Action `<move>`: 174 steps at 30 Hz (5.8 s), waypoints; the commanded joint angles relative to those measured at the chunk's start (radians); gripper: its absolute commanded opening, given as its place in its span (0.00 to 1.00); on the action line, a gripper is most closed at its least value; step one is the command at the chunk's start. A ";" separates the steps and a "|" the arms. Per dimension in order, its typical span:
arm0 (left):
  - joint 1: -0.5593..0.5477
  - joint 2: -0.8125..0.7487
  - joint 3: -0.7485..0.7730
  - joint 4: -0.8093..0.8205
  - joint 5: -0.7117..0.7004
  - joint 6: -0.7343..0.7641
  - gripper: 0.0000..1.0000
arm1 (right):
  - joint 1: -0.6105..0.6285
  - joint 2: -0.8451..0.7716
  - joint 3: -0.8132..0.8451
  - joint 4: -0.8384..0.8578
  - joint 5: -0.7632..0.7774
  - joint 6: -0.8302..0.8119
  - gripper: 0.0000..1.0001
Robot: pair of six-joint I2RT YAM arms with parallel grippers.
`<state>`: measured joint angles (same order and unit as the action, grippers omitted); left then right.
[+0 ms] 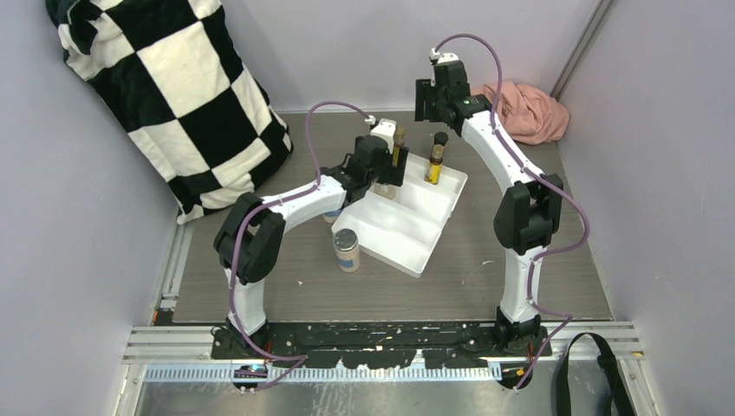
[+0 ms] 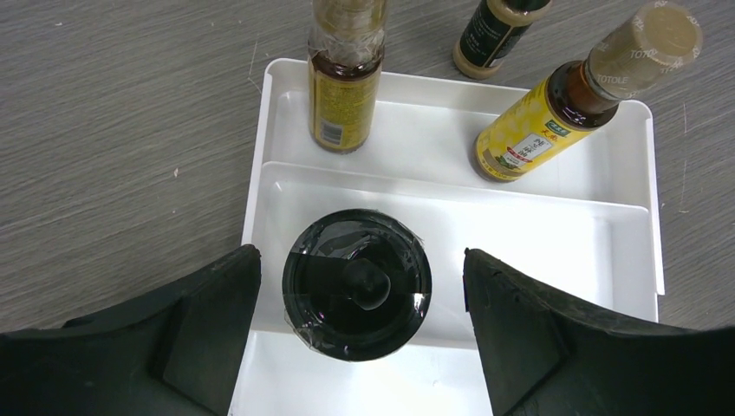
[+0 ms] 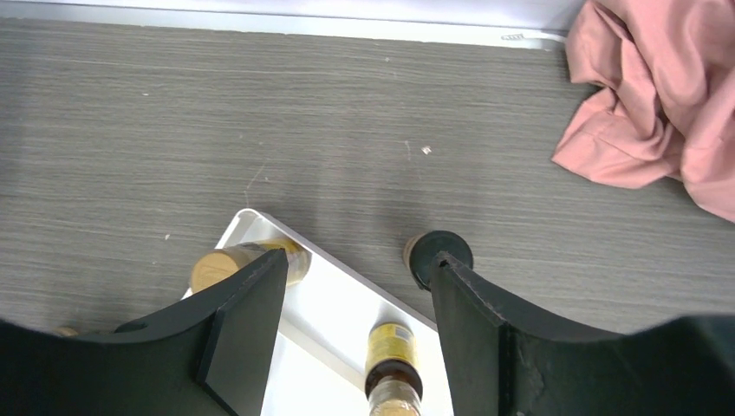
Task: Organize the condiment bottles
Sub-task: Place the bottle in the storage box, then pick up the bottle from the center of the board, then place the bottle in the storage box.
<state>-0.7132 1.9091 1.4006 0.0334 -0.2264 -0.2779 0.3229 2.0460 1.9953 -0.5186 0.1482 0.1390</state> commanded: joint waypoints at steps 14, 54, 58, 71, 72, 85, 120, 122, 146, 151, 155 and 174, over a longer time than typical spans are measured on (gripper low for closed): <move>-0.003 -0.157 0.092 -0.061 -0.045 0.043 0.87 | -0.043 0.026 0.161 -0.293 0.119 0.131 0.67; -0.005 -0.220 0.020 -0.005 -0.059 0.054 0.87 | -0.091 0.229 0.214 -0.282 0.026 0.175 0.65; -0.004 -0.216 0.012 0.004 -0.057 0.053 0.87 | -0.094 0.249 0.229 -0.285 0.017 0.174 0.64; -0.003 -0.199 0.011 0.014 -0.060 0.054 0.87 | -0.101 0.280 0.250 -0.288 0.004 0.169 0.45; -0.003 -0.198 0.011 0.016 -0.060 0.054 0.87 | -0.102 0.281 0.252 -0.289 0.004 0.169 0.39; -0.003 -0.198 0.013 0.010 -0.059 0.053 0.87 | -0.101 0.252 0.252 -0.297 0.013 0.159 0.01; -0.003 -0.339 -0.039 -0.006 -0.170 0.047 0.87 | -0.006 -0.059 0.280 -0.317 0.070 0.067 0.01; -0.003 -0.358 -0.041 -0.015 -0.182 0.043 0.87 | 0.021 -0.088 0.266 -0.319 0.077 0.064 0.01; -0.004 -0.516 -0.006 -0.231 -0.335 -0.059 0.87 | 0.356 -0.637 -0.416 -0.315 0.293 0.139 0.01; -0.004 -0.534 -0.034 -0.234 -0.350 -0.070 0.87 | 0.401 -0.722 -0.559 -0.302 0.292 0.182 0.01; -0.004 -0.537 -0.044 -0.236 -0.357 -0.073 0.87 | 0.448 -0.752 -0.657 -0.280 0.305 0.213 0.01; -0.004 -0.526 -0.076 -0.214 -0.371 -0.078 0.87 | 0.473 -0.761 -0.916 -0.081 0.226 0.271 0.01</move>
<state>-0.7132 1.4025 1.3308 -0.2153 -0.5716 -0.3382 0.7902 1.2850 1.0832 -0.6930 0.3786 0.3973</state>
